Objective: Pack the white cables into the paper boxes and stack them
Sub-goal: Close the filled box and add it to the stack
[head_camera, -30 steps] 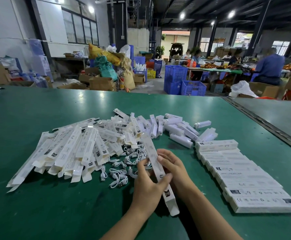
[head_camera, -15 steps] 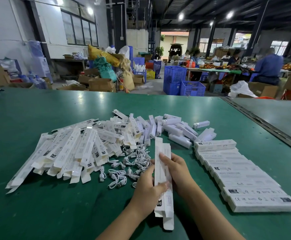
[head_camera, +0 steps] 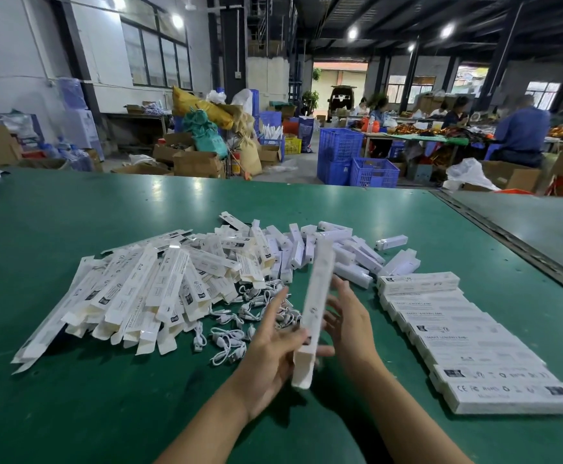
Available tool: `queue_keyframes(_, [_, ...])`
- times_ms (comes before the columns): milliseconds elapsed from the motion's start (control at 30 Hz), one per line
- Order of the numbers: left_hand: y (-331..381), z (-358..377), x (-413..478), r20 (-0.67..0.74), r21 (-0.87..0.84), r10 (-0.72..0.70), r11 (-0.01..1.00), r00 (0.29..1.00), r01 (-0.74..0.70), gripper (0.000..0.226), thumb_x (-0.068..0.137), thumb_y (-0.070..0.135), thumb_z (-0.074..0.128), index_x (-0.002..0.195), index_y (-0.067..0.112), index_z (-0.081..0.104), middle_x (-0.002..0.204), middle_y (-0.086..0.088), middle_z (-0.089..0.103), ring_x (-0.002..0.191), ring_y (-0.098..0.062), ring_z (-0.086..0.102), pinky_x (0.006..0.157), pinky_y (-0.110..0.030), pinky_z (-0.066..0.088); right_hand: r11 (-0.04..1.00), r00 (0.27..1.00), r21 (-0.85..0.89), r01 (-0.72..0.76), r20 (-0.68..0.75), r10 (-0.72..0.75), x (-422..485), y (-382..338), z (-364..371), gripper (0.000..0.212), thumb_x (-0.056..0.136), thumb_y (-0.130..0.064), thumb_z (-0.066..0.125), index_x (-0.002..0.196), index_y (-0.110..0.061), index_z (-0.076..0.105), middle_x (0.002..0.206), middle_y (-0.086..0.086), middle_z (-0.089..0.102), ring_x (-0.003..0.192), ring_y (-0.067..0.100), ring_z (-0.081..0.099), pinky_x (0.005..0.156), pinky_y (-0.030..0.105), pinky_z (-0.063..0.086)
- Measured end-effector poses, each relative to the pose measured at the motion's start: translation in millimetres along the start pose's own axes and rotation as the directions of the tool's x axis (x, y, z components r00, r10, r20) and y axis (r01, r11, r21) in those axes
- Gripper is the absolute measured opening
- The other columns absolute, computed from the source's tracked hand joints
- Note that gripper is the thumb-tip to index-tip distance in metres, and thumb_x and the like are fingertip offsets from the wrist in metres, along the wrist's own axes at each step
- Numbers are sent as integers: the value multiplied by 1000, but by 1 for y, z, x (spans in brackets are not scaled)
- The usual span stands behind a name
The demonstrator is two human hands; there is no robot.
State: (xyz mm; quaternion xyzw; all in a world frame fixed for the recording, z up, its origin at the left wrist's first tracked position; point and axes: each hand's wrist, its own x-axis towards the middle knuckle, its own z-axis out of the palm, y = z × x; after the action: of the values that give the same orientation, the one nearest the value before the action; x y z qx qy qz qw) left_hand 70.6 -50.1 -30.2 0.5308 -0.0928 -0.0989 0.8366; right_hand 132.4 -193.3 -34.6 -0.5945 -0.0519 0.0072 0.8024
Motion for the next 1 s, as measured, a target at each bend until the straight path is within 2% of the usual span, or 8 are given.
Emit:
queue_keyframes(100, [7,-8,4,-169,-87,113,988,979,-129,66,94,13,60,140,53,33,122,-12,71,105,-43,69,72,-35,59,972,981,-132,194,35,-191,-8,4,11,27,98,-25,51,123,-34,58,111,0,69,92,20,69,75,31,58])
queue_keyframes(233, [12,-20,6,-307,-68,174,977,936,-203,59,99,12,53,143,49,37,121,-12,71,101,-35,72,70,-35,59,821,904,-386,421,258,-342,-17,3,15,30,79,-32,60,107,-37,70,104,-4,69,92,13,67,77,22,52])
queue_keyframes(467, [8,-23,10,-327,68,184,983,927,-171,51,102,19,51,136,55,42,120,-3,72,103,-32,72,72,-38,61,593,816,-560,578,418,-400,-16,6,14,29,86,-26,73,114,-23,71,114,-11,60,101,-1,61,88,14,46])
queue_keyframes(567, [4,-25,10,-299,132,175,981,938,-141,48,104,18,49,133,56,47,124,-3,70,111,-34,68,84,-43,59,602,824,-563,567,409,-393,-16,6,14,33,86,-22,74,118,-24,67,109,-14,63,91,6,64,83,16,49])
queue_keyframes(667, [2,-24,9,-292,312,198,945,936,-102,39,104,24,48,125,55,58,138,7,61,129,-17,57,109,-44,44,609,832,-568,554,412,-372,-16,7,13,37,86,-20,71,121,-28,64,88,-10,69,80,8,65,76,18,53])
queue_keyframes(800, [9,-19,3,-238,418,224,902,945,-108,39,107,16,40,121,45,62,123,35,58,115,23,50,89,0,39,623,844,-572,533,404,-352,-16,8,10,32,89,-24,67,120,-31,61,81,-10,73,76,9,69,74,29,55])
queue_keyframes(933, [16,-26,-4,-168,467,182,880,969,-84,47,95,7,46,131,34,61,117,12,73,111,-5,66,91,-22,52,684,852,-511,521,364,-377,-15,10,10,20,92,-19,66,105,-30,57,74,-6,72,63,12,65,63,35,54])
queue_keyframes(1000, [17,-28,-6,-139,557,206,825,969,-95,58,83,13,53,135,37,56,115,18,71,110,-4,65,89,-22,53,682,853,-514,520,342,-393,-15,11,11,17,92,-21,65,90,-29,50,67,-1,65,58,17,57,56,32,47])
